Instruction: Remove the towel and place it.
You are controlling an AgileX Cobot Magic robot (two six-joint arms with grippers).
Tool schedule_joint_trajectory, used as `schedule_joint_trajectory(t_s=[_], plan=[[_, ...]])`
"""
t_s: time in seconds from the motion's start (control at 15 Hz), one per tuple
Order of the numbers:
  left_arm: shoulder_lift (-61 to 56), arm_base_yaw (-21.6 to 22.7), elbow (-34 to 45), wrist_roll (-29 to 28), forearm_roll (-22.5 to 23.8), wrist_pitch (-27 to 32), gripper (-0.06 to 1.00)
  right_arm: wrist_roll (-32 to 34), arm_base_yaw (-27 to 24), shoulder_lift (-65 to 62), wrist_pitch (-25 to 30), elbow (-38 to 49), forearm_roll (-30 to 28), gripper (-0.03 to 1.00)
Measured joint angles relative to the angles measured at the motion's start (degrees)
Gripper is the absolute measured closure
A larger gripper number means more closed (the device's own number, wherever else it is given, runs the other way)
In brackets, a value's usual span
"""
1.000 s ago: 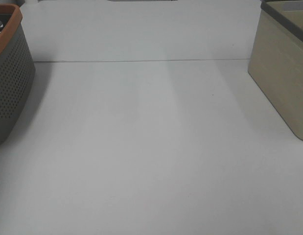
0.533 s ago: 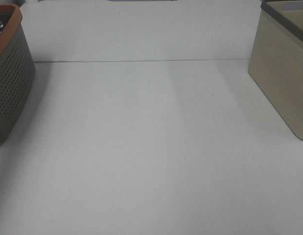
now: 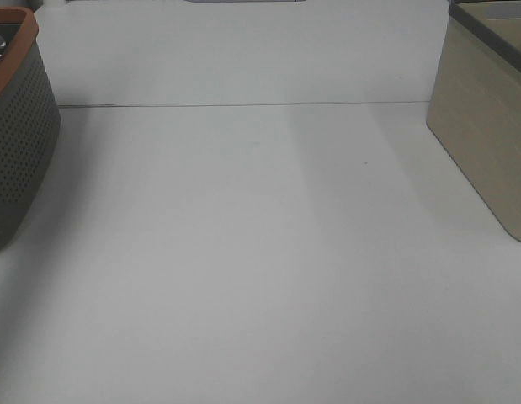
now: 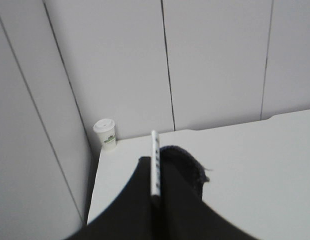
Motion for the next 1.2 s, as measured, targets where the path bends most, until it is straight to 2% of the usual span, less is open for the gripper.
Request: schedule_joint_trajectory(t_s=[0.13, 0.27, 0.47, 0.67, 0.87, 0.93, 1.0, 1.07, 1.2], plan=[[0.0, -3.04, -0.46, 0.0, 0.0, -2.46, 0.94, 0.0, 0.0, 0.0, 0.0, 0.0, 0.0, 0.33], [0.06, -9.11, -0.57, 0.0, 0.17, -9.05, 0.94, 0.0, 0.0, 0.0, 0.0, 0.0, 0.0, 0.33], [1.03, -14.04, -0.63, 0.52, 0.17, -14.5, 0.94, 0.0, 0.0, 0.0, 0.0, 0.0, 0.0, 0.33], [4.7, -17.53, -2.58, 1.95, -1.89, -15.47, 0.94, 0.0, 0.0, 0.0, 0.0, 0.0, 0.0, 0.33], [9.11, -17.7, -7.91, 7.33, -8.42, -8.77, 0.94, 0.0, 0.0, 0.0, 0.0, 0.0, 0.0, 0.33], [11.57, -17.7, -11.75, 15.18, -15.3, -0.11, 0.94, 0.0, 0.0, 0.0, 0.0, 0.0, 0.0, 0.33], [12.32, -17.7, -12.26, 18.39, -18.91, 3.27, 0.94, 0.0, 0.0, 0.0, 0.0, 0.0, 0.0, 0.33], [12.78, -17.7, -12.55, 20.51, -21.49, 5.67, 0.94, 0.0, 0.0, 0.0, 0.0, 0.0, 0.0, 0.33], [13.06, -17.7, -12.55, 22.75, -23.26, 8.71, 0.94, 0.0, 0.0, 0.0, 0.0, 0.0, 0.06, 0.34]])
